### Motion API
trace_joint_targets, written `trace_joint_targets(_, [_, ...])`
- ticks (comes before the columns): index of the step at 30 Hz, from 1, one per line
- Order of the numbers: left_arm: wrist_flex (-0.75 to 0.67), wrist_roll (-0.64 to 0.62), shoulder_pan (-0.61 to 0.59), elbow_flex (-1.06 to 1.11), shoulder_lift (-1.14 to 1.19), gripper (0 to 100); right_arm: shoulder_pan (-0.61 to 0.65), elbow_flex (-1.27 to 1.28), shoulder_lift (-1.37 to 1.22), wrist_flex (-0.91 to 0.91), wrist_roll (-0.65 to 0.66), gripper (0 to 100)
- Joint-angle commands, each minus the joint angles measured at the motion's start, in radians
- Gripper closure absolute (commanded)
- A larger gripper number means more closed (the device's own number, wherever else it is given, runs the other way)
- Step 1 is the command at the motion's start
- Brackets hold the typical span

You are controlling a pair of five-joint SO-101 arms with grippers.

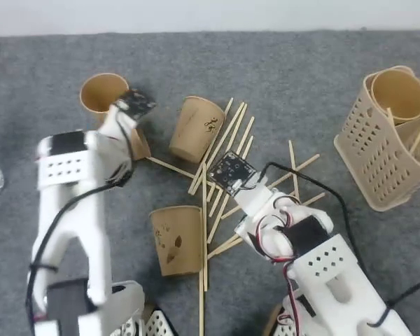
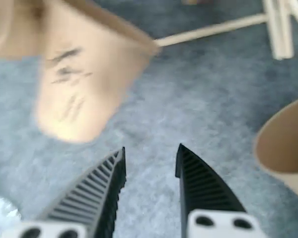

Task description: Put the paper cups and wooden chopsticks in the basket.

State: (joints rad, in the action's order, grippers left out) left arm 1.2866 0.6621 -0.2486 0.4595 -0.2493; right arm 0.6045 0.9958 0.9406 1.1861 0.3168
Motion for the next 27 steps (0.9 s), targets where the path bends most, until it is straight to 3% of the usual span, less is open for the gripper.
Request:
trace_joint_targets(1, [0.009, 0.015, -0.046, 0.021, -0.192, 83, 0.074, -0.095, 0.01, 0.062, 0.009, 93.9])
trace_joint_targets(7, [-0.044, 0.037, -0.037, 0.277, -0.413, 83, 0.202, -0.092, -0.01, 0.07, 0.049, 94.0])
trace_joint_targets(15, [-0.229, 0.008, -0.133, 0.57, -0.686, 83, 0.22, -0.153, -0.331, -0.005, 0.051, 94.0])
trace_joint_targets(22, [-0.325, -0.305, -0.279, 0.674, -0.76, 83, 0.358, -0.293, -0.584, -0.012, 0.057, 94.0])
trace_joint_targets(27, [-0.46, -0.548, -0.52, 0.757, -0.761, 83, 0.387, -0.308, -0.67, -0.073, 0.057, 94.0])
